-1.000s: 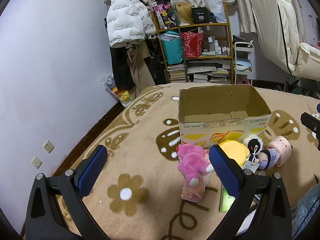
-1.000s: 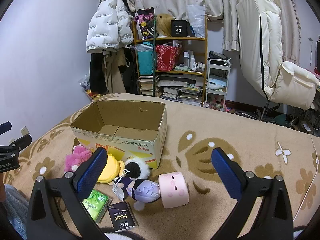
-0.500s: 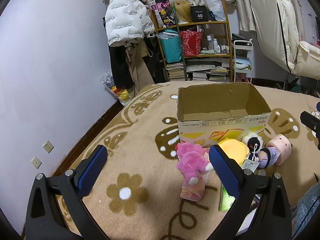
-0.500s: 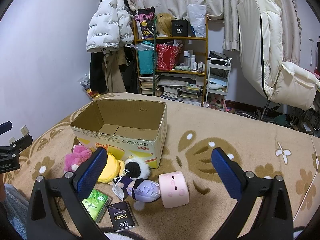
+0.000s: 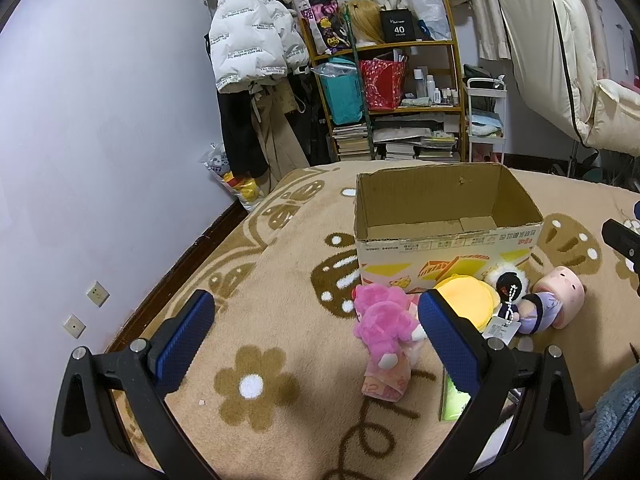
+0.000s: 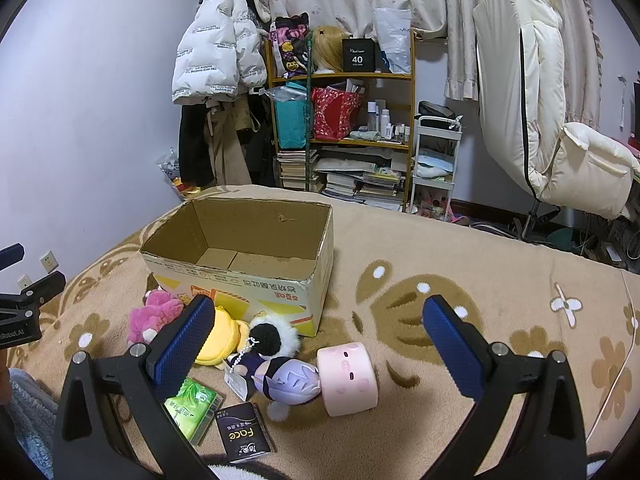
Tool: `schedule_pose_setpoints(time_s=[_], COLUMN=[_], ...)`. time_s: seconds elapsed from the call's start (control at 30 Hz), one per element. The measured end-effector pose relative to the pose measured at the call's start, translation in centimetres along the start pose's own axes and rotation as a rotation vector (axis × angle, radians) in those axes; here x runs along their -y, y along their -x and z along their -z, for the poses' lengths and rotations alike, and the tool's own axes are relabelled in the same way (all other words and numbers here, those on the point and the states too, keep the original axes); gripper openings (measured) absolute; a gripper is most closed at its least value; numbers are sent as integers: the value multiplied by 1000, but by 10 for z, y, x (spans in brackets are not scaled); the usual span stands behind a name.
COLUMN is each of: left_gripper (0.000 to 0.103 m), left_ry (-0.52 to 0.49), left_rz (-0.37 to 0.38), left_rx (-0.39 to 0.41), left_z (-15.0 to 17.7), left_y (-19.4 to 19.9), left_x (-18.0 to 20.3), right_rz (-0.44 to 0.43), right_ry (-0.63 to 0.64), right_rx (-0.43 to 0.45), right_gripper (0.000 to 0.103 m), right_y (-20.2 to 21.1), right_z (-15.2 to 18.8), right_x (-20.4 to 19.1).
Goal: Organize soft objects
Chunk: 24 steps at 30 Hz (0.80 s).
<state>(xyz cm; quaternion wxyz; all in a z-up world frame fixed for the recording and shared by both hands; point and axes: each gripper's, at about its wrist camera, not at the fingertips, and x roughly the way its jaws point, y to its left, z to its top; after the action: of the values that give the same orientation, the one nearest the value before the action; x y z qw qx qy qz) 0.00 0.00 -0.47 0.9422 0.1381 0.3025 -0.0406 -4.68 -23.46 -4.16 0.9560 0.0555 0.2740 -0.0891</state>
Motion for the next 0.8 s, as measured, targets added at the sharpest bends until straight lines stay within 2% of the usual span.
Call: schedule_pose_setpoints(time_s=[0.57, 0.8], left_gripper=[101, 101], left_ry=[-9, -48], left_rz=[0, 12], left_rx=[-7, -53], left_z=[3, 1], left_y=[-2, -12], left_x=[3, 10], right_rz=[2, 1], right_ry=[3, -18], right_rx=[-3, -14], right_gripper=[103, 103], right_y=[-1, -1], right_z=[-1, 1], right_x=[-1, 2])
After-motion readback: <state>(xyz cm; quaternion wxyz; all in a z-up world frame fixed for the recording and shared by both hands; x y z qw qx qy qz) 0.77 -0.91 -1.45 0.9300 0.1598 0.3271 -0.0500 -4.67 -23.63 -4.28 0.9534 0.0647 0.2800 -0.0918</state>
